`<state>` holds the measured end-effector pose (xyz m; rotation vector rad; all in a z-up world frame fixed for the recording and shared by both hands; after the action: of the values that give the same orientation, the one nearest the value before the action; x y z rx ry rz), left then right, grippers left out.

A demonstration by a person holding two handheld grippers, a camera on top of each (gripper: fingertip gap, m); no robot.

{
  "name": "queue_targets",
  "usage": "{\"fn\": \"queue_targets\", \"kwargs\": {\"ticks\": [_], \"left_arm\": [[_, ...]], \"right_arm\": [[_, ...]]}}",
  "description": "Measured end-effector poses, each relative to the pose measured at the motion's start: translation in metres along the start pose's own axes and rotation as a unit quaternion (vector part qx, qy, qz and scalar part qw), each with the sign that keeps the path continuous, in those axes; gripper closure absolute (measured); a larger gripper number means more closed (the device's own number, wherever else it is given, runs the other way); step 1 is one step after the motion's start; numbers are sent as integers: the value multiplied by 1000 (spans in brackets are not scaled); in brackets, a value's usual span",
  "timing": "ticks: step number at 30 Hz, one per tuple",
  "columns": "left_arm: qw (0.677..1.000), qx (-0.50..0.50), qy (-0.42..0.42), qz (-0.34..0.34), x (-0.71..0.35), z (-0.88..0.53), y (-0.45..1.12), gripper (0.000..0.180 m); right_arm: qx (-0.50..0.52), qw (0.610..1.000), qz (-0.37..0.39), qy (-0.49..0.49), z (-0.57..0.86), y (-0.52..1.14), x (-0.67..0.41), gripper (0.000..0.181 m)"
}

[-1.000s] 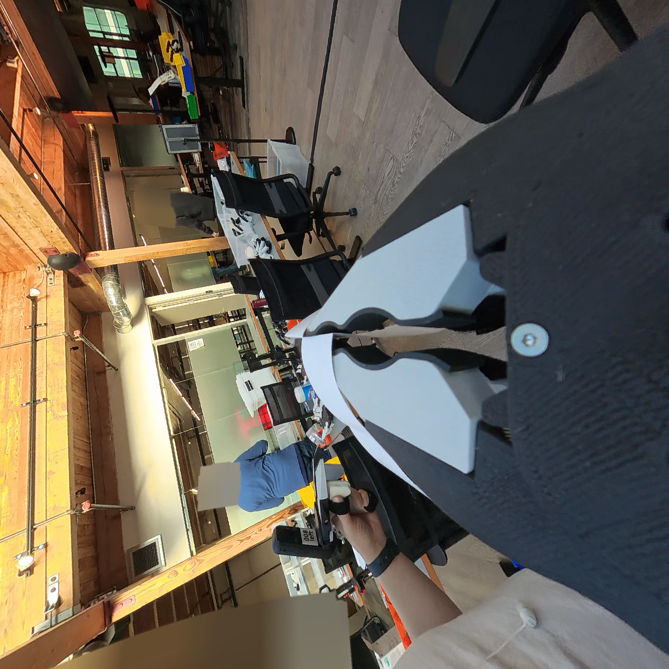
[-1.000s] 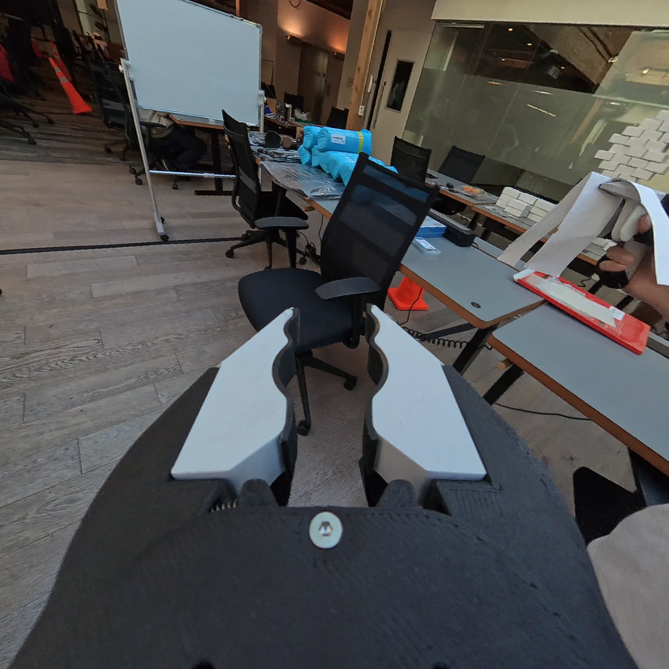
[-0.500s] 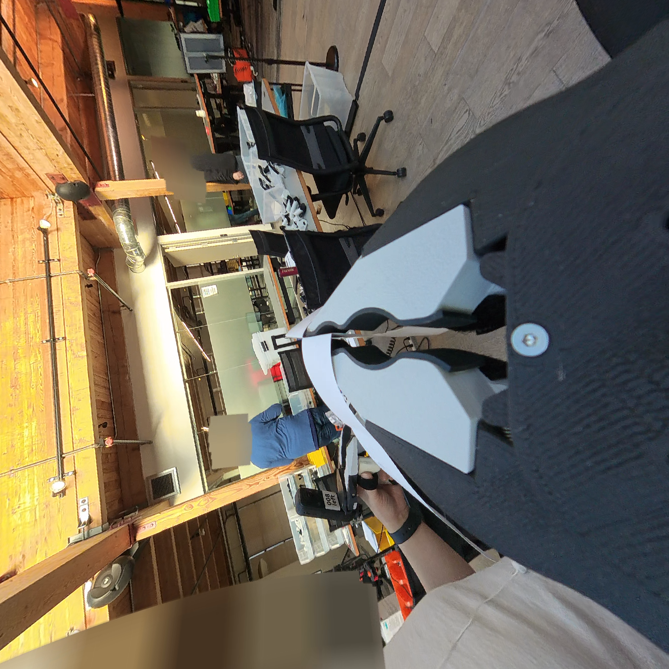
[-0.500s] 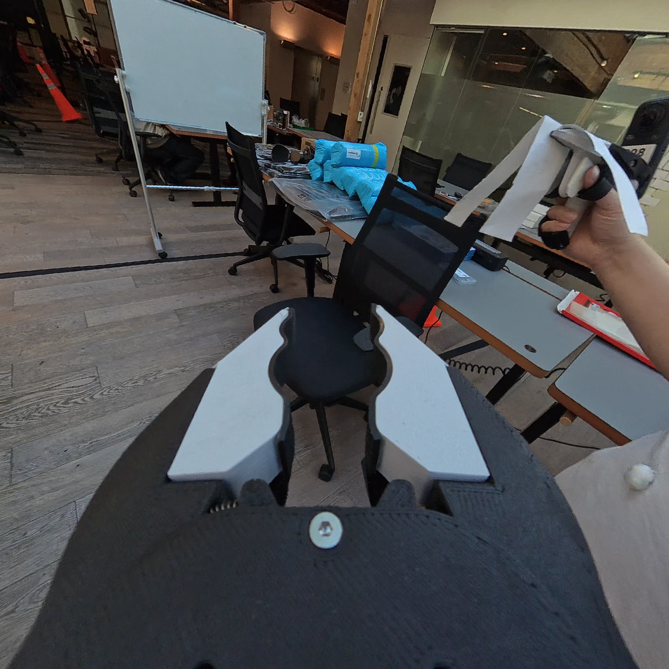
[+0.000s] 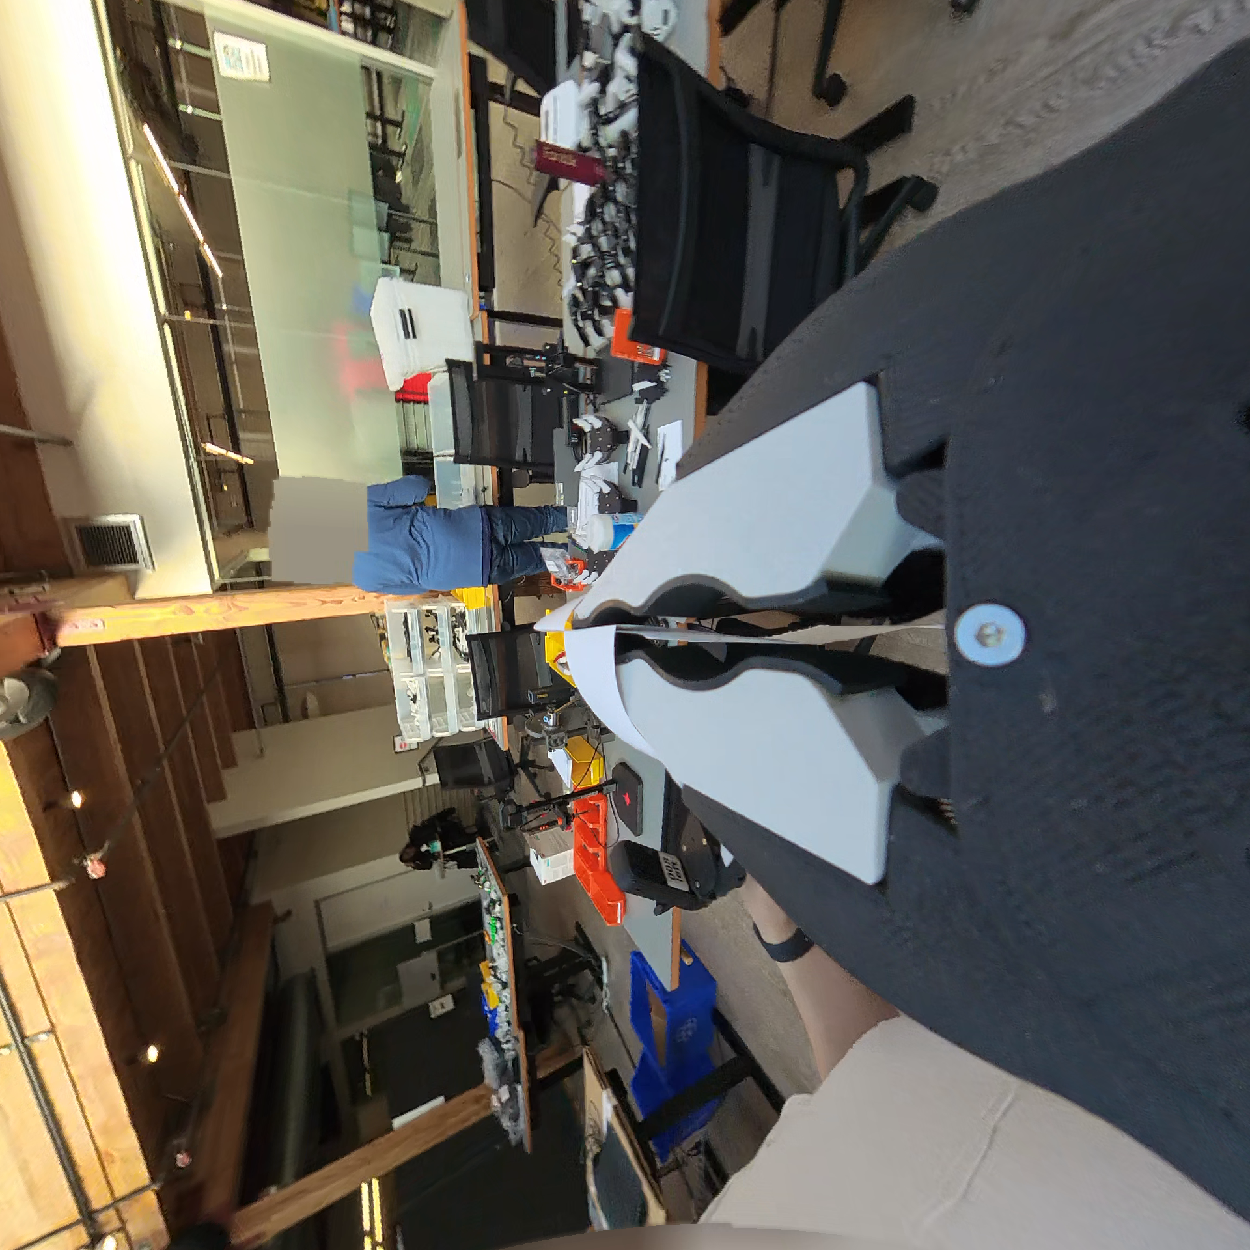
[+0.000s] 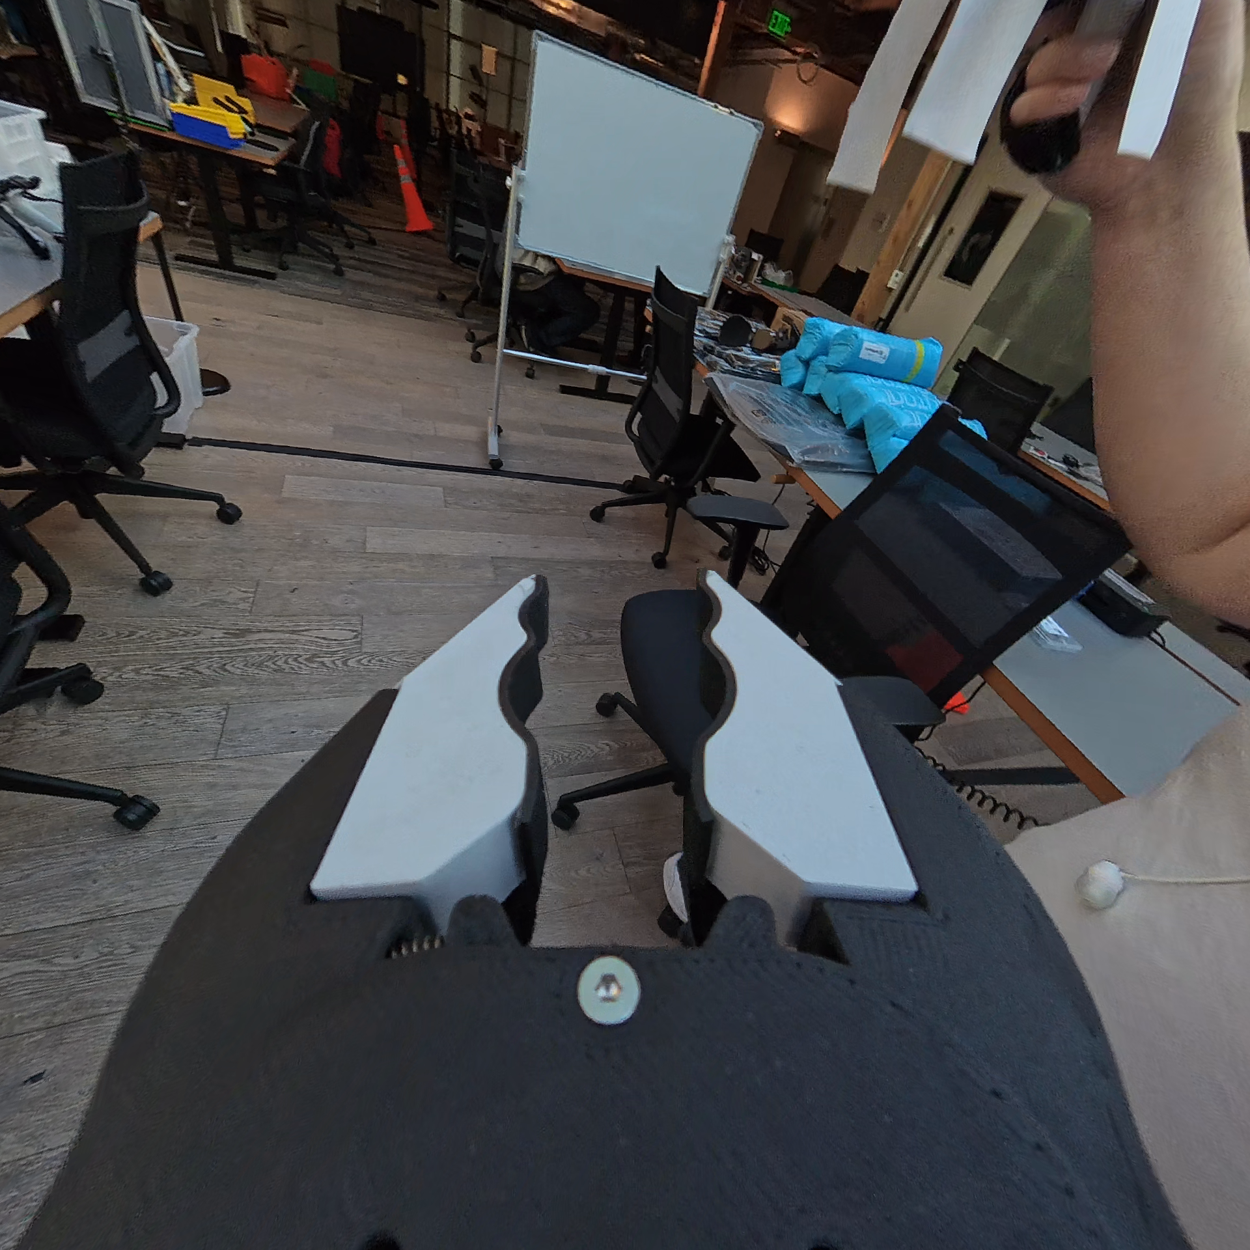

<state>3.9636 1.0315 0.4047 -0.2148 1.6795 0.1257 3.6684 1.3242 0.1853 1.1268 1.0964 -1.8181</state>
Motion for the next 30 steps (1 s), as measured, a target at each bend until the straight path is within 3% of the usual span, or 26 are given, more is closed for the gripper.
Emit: {"fn": "queue_targets", "kwargs": {"ticks": [5,9,13,20,22,25,30], "left_arm": [[993,-28,-116,8,-269,8,55,180],[980,60,-189,-1,-475,8,85,180],[968,109,-216,60,-587,-10,96,180],[967,152,-197,49,-616,5,125,177],[973,137,-185,-10,-606,17,133,109],[973,59,-212,-72,-542,22,103,85],[945,128,-274,-129,-402,22,-29,87]], "right_arm": [[-83,996,27,-20,-15,-40,-12,140],[-157,984,40,-68,-18,-67,-13,140],[-220,967,44,-120,-12,-87,-11,139],[-237,957,47,-160,-8,-99,-9,139],[-235,958,37,-163,-7,-98,-13,137],[-232,960,32,-152,-11,-90,-8,138],[-132,980,-4,-150,-29,-49,-10,137]]}}
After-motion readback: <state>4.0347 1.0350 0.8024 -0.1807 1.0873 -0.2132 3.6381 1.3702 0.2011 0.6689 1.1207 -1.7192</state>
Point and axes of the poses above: each gripper's, where its closed fingertips meet, y out along the fingers, x out of its underside, z = x × y across the jaws, the point moved 9 cm from there along -y, back along the fingers, and after that the axes turned 8 degrees about -z, right-handed, at the moved point
